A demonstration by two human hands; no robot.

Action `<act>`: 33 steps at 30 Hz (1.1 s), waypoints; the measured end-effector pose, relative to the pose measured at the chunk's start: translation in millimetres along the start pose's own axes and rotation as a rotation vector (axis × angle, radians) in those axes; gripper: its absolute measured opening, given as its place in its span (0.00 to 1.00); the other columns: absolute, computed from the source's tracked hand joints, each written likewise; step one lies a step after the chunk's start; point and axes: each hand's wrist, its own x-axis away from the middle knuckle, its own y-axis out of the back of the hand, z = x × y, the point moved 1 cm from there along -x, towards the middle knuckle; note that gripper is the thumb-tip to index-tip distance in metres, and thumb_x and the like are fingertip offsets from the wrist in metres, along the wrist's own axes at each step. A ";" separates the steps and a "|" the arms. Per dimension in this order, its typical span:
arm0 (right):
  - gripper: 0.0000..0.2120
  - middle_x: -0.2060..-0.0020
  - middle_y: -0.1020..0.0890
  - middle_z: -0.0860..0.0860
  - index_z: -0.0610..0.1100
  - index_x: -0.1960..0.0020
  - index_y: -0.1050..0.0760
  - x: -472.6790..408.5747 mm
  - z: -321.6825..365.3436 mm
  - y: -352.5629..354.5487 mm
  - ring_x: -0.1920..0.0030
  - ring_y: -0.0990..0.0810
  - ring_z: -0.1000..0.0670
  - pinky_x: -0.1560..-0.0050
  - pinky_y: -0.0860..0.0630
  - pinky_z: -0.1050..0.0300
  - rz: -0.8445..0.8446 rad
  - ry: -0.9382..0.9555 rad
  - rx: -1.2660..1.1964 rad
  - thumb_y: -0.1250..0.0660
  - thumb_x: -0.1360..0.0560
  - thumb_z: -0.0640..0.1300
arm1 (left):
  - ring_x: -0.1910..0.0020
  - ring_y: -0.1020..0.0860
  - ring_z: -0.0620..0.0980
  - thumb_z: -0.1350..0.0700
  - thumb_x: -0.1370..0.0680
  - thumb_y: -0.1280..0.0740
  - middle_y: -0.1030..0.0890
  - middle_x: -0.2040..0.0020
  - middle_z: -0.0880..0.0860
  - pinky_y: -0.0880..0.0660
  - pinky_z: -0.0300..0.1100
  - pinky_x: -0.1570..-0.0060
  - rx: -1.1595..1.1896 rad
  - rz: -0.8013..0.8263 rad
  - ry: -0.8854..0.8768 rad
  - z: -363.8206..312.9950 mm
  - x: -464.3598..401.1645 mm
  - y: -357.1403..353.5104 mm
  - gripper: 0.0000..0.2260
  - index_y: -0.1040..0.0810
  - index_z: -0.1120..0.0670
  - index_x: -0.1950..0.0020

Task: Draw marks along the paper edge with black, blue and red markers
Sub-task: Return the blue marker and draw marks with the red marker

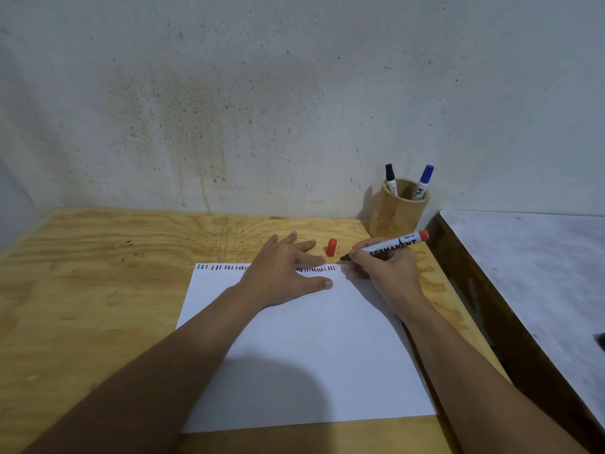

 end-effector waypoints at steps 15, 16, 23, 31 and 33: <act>0.05 0.64 0.24 0.37 0.33 0.53 0.25 3.7 18.1 3.1 0.72 0.21 0.45 0.70 0.19 0.58 -0.053 -0.169 -0.507 0.35 0.26 0.26 | 0.63 0.22 0.56 0.69 0.30 0.28 0.22 0.64 0.59 0.22 0.47 0.57 0.716 -0.183 0.201 -29.6 -38.8 -7.2 0.07 0.18 0.58 0.60; 0.04 0.64 0.24 0.36 0.33 0.55 0.25 2.4 18.4 4.3 0.69 0.21 0.44 0.69 0.18 0.57 -0.069 -0.180 -0.531 0.34 0.26 0.27 | 0.62 0.22 0.57 0.70 0.29 0.29 0.21 0.64 0.60 0.23 0.48 0.58 0.818 -0.179 0.228 -30.0 -37.9 -5.8 0.06 0.19 0.60 0.59; 0.04 0.63 0.16 0.38 0.34 0.54 0.22 -5.6 21.9 10.6 0.64 0.15 0.42 0.62 0.16 0.51 -0.105 -0.087 -0.361 0.29 0.28 0.30 | 0.70 0.21 0.49 0.68 0.25 0.33 0.19 0.68 0.57 0.23 0.46 0.59 1.018 -0.113 0.284 -36.0 -30.3 7.5 0.04 0.20 0.61 0.57; 0.05 0.59 0.15 0.40 0.35 0.52 0.20 -1.1 37.8 9.7 0.61 0.13 0.45 0.60 0.16 0.52 -0.060 -0.025 -0.238 0.27 0.27 0.34 | 0.67 0.19 0.48 0.65 0.25 0.32 0.16 0.64 0.56 0.19 0.42 0.56 1.088 -0.070 0.287 -46.1 -26.8 15.6 0.04 0.18 0.62 0.52; 0.05 0.60 0.14 0.42 0.35 0.52 0.19 -0.1 41.7 11.3 0.63 0.14 0.48 0.62 0.18 0.55 -0.055 -0.013 -0.223 0.27 0.27 0.36 | 0.66 0.18 0.48 0.65 0.25 0.31 0.16 0.63 0.56 0.18 0.39 0.60 1.116 -0.060 0.279 -48.5 -26.6 17.9 0.04 0.18 0.62 0.53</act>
